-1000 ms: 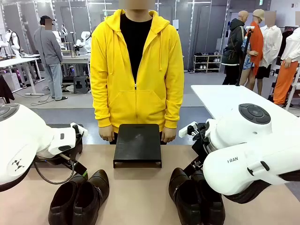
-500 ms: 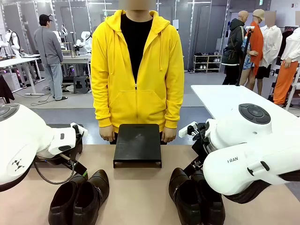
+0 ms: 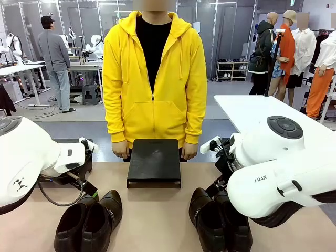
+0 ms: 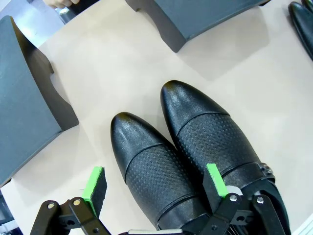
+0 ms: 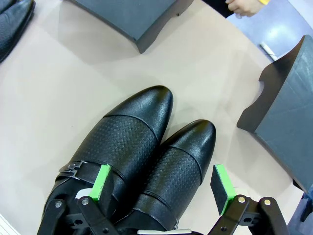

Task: Place the shoes on the stand as instructed by the person.
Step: Pick up one pair of Shoes and place it on the Shoes Stand indicated by the person.

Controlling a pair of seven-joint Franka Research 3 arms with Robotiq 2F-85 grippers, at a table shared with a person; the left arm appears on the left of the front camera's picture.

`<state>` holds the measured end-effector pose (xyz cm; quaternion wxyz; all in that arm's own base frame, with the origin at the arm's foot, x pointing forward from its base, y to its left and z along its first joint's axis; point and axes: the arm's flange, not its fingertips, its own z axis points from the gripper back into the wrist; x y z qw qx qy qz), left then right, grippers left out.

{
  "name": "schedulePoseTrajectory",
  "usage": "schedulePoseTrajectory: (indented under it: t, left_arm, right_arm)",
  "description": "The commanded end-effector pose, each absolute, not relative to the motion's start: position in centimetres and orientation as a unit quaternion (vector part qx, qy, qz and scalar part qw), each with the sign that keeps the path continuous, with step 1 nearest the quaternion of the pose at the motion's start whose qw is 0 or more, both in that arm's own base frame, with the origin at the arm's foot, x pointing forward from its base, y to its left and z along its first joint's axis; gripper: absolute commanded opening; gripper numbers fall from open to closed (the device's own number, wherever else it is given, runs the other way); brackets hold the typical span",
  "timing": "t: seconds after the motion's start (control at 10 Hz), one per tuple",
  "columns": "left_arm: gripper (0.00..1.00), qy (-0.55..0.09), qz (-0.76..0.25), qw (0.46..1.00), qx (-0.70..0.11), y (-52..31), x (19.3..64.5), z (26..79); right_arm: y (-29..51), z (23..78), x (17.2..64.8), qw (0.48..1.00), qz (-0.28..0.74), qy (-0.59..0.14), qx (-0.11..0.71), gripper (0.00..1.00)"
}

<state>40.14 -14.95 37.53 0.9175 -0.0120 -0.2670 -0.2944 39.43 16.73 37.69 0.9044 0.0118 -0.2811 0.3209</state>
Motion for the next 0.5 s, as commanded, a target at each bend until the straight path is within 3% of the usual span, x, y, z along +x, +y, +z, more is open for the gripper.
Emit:
schedulePoseTrajectory:
  t: [0.0, 0.4]
  left_arm:
    - [1.00, -0.257, -0.309, 0.916, -0.022, -14.5, 40.2, 40.5]
    - [1.00, -0.250, -0.322, 0.910, -0.077, -11.7, 39.4, 47.5]
  right_arm:
    - [15.7, 41.7, 39.8, 0.906, 0.319, -0.273, 0.044, 1.00]
    - [13.4, 48.7, 39.4, 0.910, 0.321, -0.242, 0.096, 1.00]
